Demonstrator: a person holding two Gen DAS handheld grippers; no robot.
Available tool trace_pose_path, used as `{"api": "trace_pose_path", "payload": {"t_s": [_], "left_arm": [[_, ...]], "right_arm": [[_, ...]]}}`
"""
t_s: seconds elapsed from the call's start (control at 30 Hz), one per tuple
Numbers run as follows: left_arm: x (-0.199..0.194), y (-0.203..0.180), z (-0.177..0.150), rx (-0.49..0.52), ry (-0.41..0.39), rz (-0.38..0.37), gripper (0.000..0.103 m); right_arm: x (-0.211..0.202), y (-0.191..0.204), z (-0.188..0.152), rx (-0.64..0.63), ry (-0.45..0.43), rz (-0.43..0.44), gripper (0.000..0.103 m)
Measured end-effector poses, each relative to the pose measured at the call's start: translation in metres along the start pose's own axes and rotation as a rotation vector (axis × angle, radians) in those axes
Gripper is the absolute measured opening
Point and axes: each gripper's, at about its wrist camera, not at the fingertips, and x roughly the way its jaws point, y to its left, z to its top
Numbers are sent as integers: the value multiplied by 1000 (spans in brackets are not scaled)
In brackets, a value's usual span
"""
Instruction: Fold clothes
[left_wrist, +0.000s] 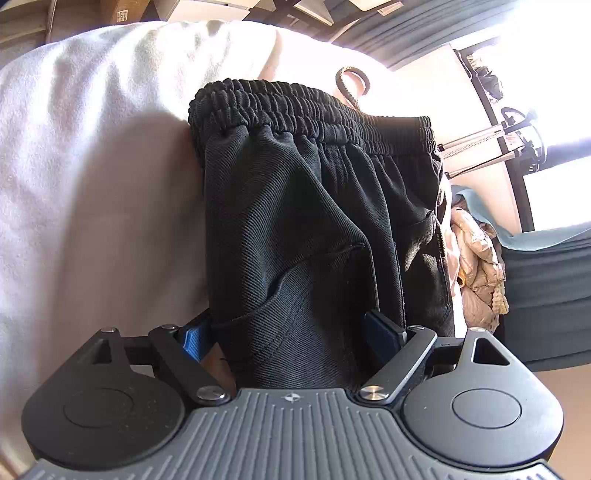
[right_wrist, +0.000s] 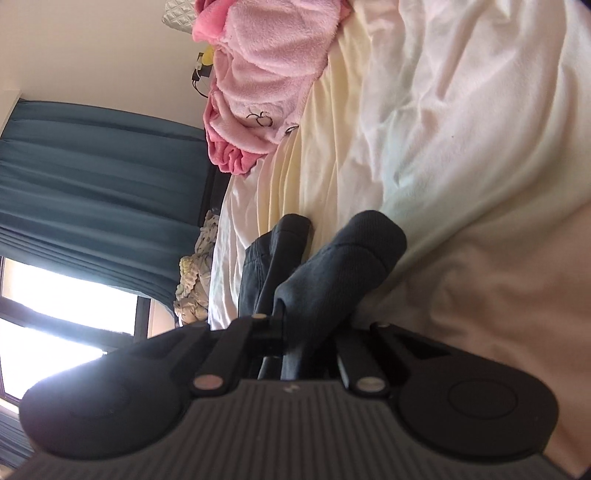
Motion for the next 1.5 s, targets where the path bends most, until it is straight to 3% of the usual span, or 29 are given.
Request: {"api": "trace_pose_path", "payload": {"t_s": [0.13,0.2,0.3,0.4,0.43,0.47,0.5,0.53,0.6,0.7,0.83,0.93,1.0,1.1,1.33,1.43,1.5], "left_arm": [[5,2,2,-2,10,-1,89],[4,10,5,-35,-52,11,89],[8,23,14,-86,-93,-46,87],[11,19,18,-55,-125,-46,65],[12,17,20,-45,-136,-45,50],[14,16,21,-35,-147,-45,43],[14,13,22,-17,-159,-44,23],[7,6,20,38,-179,-41,10],[-13,-6,14,126,-237,-95,7],[-47,-19,6,163,-266,-226,5],[-91,-9,-6,110,-259,-341,3],[-109,2,-15,117,-243,-381,2],[-110,7,-19,119,-231,-386,2],[-101,8,-16,90,-215,-399,2],[-43,-61,37,82,-231,-422,2],[-17,-92,59,81,-237,-429,2],[13,-121,72,124,-248,-392,2]], "right_arm": [[-4,-10,4,24,-36,-29,3],[-4,-11,3,13,-37,-38,3],[-4,-13,2,0,-36,-46,3],[-3,-14,1,-9,-32,-50,3],[-3,-14,0,-19,-38,-51,3],[-4,-14,-2,-29,-44,-52,3],[-5,-13,-4,-37,-56,-47,3],[-8,-10,-6,-45,-69,-34,3],[-15,-5,-9,-59,-94,-7,3],[-34,5,-6,-31,-119,38,3],[-61,10,3,-14,-194,66,3],[-82,11,18,-30,-274,82,3],[-86,12,25,-61,-272,68,3],[-79,15,33,-103,-249,19,3],[-35,72,25,-266,-239,-32,3],[7,105,18,-324,-239,-68,3],[40,126,12,-374,-235,-90,3]]}}
